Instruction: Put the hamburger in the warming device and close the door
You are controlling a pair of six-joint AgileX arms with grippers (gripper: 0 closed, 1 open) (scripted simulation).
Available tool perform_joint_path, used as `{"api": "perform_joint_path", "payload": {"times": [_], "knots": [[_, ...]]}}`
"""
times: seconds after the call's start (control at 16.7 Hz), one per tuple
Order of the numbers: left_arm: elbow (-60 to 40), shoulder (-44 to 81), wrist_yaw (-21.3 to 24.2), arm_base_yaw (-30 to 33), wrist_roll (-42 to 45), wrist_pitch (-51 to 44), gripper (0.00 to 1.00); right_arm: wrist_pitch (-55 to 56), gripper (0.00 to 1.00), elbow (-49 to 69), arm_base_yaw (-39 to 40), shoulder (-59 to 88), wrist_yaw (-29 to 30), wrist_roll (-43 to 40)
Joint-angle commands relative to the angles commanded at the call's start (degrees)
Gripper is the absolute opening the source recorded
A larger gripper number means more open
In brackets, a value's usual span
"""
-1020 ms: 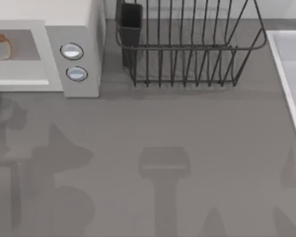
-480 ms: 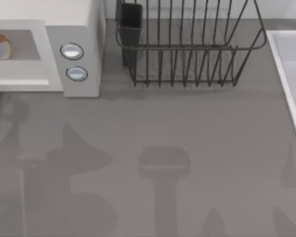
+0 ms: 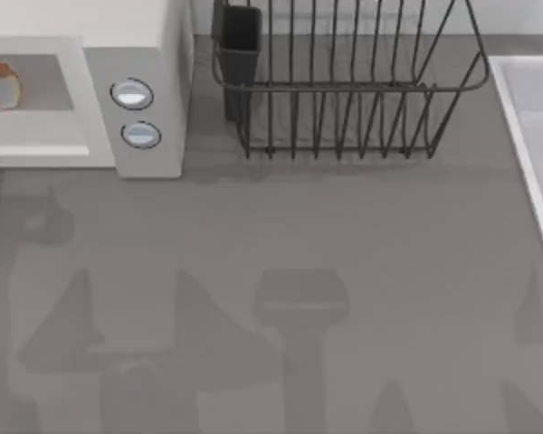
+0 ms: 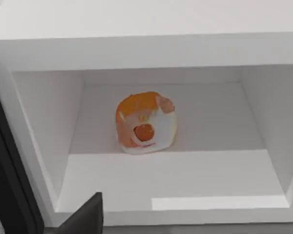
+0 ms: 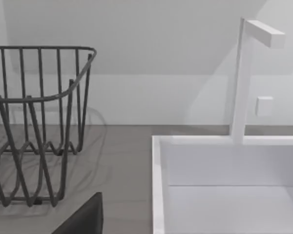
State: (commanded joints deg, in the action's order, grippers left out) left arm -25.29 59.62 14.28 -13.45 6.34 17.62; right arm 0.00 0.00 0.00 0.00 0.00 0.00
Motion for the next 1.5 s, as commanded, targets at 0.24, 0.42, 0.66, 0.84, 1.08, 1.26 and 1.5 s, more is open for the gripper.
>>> {"api": "perform_joint_path", "payload": {"times": [0.24,0.42,0.66,0.84,1.08,1.26,1.5], "knots": [[7.87,-19.72,-4.55,3.99,-2.01,-5.5,1.0,0.0,1.0,0.0,0.0,0.0,0.0,0.0],[14.06,-34.68,-8.08,7.21,-3.59,-9.83,1.0,0.0,1.0,0.0,0.0,0.0,0.0,0.0],[21.11,-50.98,-12.01,11.05,-5.34,-14.74,1.0,0.0,1.0,0.0,0.0,0.0,0.0,0.0],[24.43,-57.97,-13.82,12.95,-6.14,-17.03,1.0,0.0,1.0,0.0,0.0,0.0,0.0,0.0],[25.29,-59.62,-14.28,13.45,-6.34,-17.62,1.0,0.0,1.0,0.0,0.0,0.0,0.0,0.0],[25.29,-59.62,-14.28,13.45,-6.34,-17.62,0.92,0.0,1.0,0.0,0.0,0.0,0.0,0.0],[25.29,-59.62,-14.28,13.45,-6.34,-17.62,0.62,0.0,1.0,0.0,0.0,0.0,0.0,0.0]]}}
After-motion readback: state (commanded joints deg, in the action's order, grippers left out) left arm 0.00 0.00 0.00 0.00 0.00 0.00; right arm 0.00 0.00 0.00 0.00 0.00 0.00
